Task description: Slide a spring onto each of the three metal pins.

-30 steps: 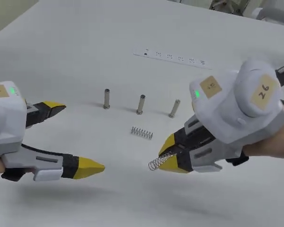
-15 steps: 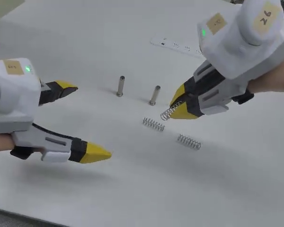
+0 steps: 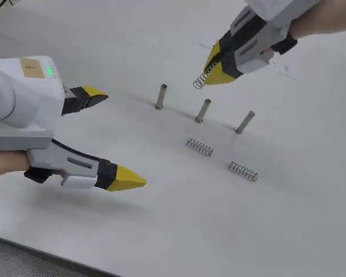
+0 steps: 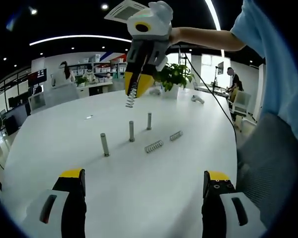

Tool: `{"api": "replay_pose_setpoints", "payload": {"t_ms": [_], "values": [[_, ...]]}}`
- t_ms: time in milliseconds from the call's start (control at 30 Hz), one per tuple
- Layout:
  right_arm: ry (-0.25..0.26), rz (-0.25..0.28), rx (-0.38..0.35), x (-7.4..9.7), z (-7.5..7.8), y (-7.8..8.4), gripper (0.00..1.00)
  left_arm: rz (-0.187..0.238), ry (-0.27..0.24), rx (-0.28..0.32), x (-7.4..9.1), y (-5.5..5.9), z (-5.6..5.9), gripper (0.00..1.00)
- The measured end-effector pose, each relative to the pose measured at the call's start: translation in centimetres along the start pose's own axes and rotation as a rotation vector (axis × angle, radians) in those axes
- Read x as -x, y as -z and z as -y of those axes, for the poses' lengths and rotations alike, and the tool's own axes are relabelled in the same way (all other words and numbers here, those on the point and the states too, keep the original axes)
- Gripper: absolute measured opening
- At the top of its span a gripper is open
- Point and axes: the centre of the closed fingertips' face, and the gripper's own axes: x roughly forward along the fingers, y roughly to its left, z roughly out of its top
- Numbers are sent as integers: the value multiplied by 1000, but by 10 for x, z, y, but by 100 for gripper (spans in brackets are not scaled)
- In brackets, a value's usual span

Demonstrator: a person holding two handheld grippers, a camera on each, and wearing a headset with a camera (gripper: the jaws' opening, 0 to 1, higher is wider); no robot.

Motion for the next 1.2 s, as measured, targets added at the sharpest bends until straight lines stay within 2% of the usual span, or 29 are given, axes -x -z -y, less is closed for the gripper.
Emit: {"api": "replay_pose_setpoints", "payload": {"t_ms": [367,500,733,1200], "values": [[-69,-58,71,-34,23,-14,8,17,6,-3,-2,-4,1,96],[-73,-74,86,-42,28,-17,8,21,7,1,-1,-5,0,96],[-104,-100,81,-53,30,-13,8,20,5,2,-2,-4,-2,96],[-131,-132,99,-63,30,-9,8,13,9,8,-2,-1,-3,95]]}}
